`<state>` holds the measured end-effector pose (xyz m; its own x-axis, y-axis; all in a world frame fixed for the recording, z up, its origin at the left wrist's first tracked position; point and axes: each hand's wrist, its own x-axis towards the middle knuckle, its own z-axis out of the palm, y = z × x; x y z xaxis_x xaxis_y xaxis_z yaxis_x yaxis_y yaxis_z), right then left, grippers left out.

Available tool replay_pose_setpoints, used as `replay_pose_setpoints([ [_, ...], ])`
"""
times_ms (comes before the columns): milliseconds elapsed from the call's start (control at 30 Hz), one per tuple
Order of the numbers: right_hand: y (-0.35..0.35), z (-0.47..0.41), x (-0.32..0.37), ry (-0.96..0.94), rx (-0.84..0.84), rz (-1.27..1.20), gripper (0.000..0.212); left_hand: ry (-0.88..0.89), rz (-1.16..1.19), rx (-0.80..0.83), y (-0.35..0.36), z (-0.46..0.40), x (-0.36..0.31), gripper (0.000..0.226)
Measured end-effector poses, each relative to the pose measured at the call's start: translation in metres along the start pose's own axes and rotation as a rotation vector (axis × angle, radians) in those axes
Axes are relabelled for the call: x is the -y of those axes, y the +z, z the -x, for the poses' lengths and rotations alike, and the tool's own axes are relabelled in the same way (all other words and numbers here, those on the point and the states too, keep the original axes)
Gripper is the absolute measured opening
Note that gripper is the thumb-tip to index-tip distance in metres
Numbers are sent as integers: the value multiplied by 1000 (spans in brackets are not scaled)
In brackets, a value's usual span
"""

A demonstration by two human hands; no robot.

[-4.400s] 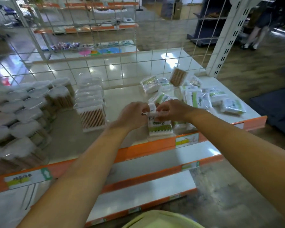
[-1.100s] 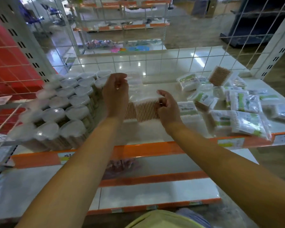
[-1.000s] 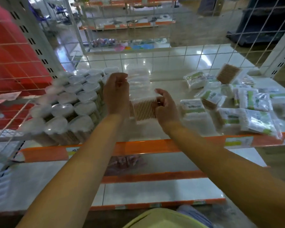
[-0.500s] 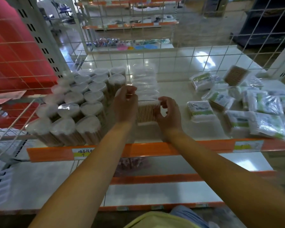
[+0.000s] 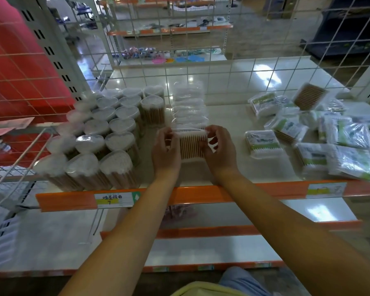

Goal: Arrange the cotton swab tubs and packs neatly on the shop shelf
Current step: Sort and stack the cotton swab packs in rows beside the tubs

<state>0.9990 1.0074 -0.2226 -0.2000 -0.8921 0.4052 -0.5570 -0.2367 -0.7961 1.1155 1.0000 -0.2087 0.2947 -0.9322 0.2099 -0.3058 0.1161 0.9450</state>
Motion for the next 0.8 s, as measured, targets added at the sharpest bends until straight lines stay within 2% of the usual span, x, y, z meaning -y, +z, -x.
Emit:
replay_pose_setpoints([
  [200, -1, 0, -2, 56, -12, 5, 44, -41, 30, 31, -2, 2, 5, 8],
  [333, -1, -1, -4, 108, 9, -6, 53, -98, 81, 52, -2, 2, 7, 21],
  [533, 0, 0, -2, 48, 59, -11, 38, -70, 47, 100, -2, 1, 8, 27],
  [800, 1, 1, -2, 62, 65, -30, 34, -54, 65, 109, -2, -1, 8, 27],
])
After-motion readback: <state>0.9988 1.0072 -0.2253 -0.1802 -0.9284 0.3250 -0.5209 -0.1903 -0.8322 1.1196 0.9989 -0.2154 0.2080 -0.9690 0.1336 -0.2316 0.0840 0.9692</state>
